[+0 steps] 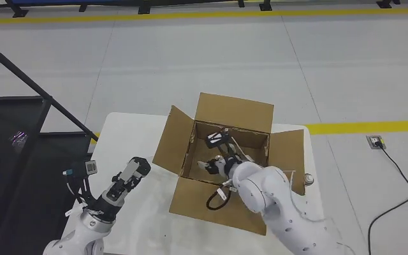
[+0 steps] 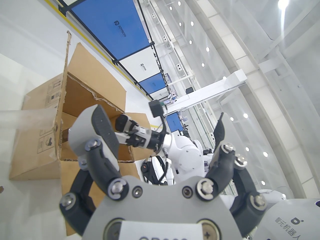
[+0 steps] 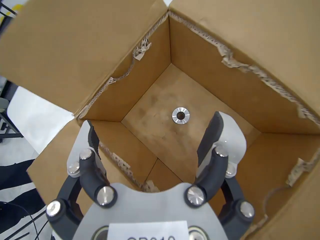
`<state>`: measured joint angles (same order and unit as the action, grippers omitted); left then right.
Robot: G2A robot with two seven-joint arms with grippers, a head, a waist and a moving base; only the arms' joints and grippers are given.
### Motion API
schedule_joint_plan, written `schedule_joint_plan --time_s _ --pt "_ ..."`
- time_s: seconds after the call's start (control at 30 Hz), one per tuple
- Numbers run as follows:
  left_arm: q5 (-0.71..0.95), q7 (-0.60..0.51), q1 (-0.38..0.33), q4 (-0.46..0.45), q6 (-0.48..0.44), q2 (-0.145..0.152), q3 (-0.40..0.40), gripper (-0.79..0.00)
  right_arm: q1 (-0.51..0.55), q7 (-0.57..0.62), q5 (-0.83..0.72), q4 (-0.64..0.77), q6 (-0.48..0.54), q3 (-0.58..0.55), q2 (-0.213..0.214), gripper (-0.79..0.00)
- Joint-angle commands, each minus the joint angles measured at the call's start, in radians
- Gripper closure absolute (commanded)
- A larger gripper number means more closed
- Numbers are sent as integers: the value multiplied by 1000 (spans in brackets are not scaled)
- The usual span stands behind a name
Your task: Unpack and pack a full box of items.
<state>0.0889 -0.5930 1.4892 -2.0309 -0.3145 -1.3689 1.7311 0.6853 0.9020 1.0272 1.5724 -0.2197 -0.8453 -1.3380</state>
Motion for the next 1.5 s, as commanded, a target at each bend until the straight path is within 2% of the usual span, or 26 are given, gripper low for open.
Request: schedule_joint_plan --time_s 0.0,0.2,0.47,0.5,0.53,0.57,0.6,0.67,0.73,0.8,0.83,0.9,0.93,1.07,1.2,1.33,1.47 --pt "0 0 0 0 0 0 0 -785 -68 -3 -46 -126 -25 44 -26 -785" --pt "0 0 0 0 0 0 0 -785 -178 -32 -98 -380 -52 136 -90 -785" --pt "0 0 0 0 0 0 0 -785 -254 -73 -132 -604 -71 187 -154 -785" --pt "0 0 0 0 0 0 0 -785 -260 -77 -143 -628 -68 186 -160 -656" --pt "0 0 0 0 0 0 0 -785 -267 -83 -148 -649 -63 187 -166 -619" --pt "0 0 0 0 0 0 0 -785 -272 -88 -158 -669 -59 187 -171 -449" --pt "0 0 0 0 0 0 0 -785 -277 -88 -165 -688 -53 188 -176 -323" --pt "0 0 0 0 0 0 0 -785 -287 -95 -175 -720 -44 189 -187 -274" --pt "0 0 0 0 0 0 0 -785 -294 -104 -183 -748 -35 190 -196 -296" --pt "0 0 0 0 0 0 0 -785 -302 -110 -183 -774 -30 192 -204 -271" --pt "0 0 0 0 0 0 0 -785 -305 -112 -183 -784 -28 193 -208 -203" --pt "0 0 0 0 0 0 0 -785 -312 -119 -186 -797 -25 191 -215 0" --pt "0 0 0 0 0 0 0 -785 -315 -120 -185 -800 -24 190 -217 0" --pt "0 0 0 0 0 0 0 -785 -316 -124 -165 -762 -32 177 -217 0" --pt "0 0 0 0 0 0 0 -785 -275 -94 -130 -622 -55 130 -192 0" --pt "0 0 0 0 0 0 0 -785 -170 -5 -16 -359 -102 51 -138 0" --pt "0 0 0 0 0 0 0 -785 5 107 130 -13 -120 -72 -76 0"
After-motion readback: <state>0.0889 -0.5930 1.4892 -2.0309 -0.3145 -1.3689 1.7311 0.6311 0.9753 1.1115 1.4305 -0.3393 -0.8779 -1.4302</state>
